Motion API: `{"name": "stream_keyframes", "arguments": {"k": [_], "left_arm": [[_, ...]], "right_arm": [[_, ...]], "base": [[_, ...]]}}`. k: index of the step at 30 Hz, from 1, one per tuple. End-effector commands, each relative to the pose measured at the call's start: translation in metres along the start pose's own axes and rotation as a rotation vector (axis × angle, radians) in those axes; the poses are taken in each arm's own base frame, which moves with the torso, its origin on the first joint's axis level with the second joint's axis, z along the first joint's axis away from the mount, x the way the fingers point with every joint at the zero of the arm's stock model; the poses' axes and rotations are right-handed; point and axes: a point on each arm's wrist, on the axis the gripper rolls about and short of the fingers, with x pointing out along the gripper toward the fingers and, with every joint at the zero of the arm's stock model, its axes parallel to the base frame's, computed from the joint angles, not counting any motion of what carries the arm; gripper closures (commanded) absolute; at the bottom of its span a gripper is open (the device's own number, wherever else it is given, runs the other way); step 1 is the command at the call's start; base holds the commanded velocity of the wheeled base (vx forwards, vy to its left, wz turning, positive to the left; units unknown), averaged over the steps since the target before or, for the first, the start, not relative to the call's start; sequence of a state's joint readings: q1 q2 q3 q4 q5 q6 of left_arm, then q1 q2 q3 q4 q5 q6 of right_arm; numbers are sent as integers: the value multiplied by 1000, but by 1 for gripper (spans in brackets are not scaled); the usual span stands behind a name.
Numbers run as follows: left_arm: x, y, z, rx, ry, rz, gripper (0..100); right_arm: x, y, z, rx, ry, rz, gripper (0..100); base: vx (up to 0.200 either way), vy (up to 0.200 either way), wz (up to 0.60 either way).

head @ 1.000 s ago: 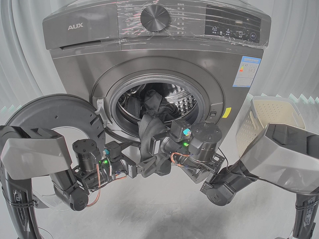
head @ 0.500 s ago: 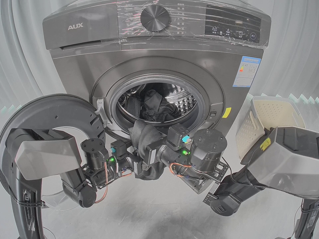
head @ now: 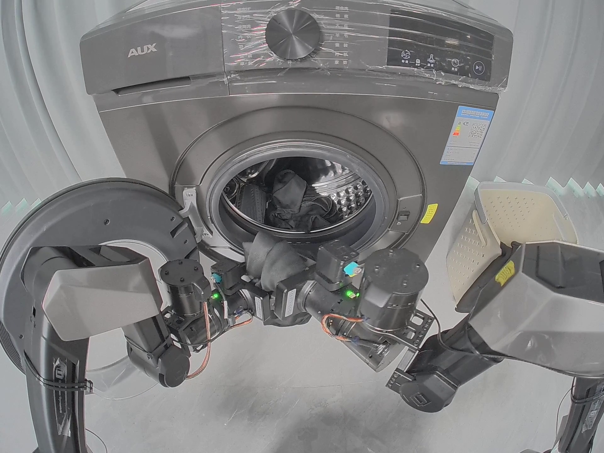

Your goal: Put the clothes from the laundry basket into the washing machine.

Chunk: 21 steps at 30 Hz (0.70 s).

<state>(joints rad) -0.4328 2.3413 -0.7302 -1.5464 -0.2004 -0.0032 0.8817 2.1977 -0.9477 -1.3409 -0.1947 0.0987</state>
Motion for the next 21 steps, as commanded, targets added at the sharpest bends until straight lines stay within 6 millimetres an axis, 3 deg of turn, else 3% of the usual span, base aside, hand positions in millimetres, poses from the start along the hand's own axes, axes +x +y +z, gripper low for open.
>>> {"name": "stream_keyframes", "arguments": {"k": [1, 9, 21], "left_arm": [[1, -2, 1, -2, -3, -5, 100], [-11, -1, 13, -5, -14, 3, 100], [-24, -5, 37, -29, -62, 0, 100]], "right_arm": [[1, -2, 0, 3, -14, -8, 100], [-6, -34, -11, -8, 54, -99, 100], [-28, -37, -39, -27, 180, -107, 100]], "base": [[0, 0, 0], [0, 0, 0], [0, 0, 0]]}}
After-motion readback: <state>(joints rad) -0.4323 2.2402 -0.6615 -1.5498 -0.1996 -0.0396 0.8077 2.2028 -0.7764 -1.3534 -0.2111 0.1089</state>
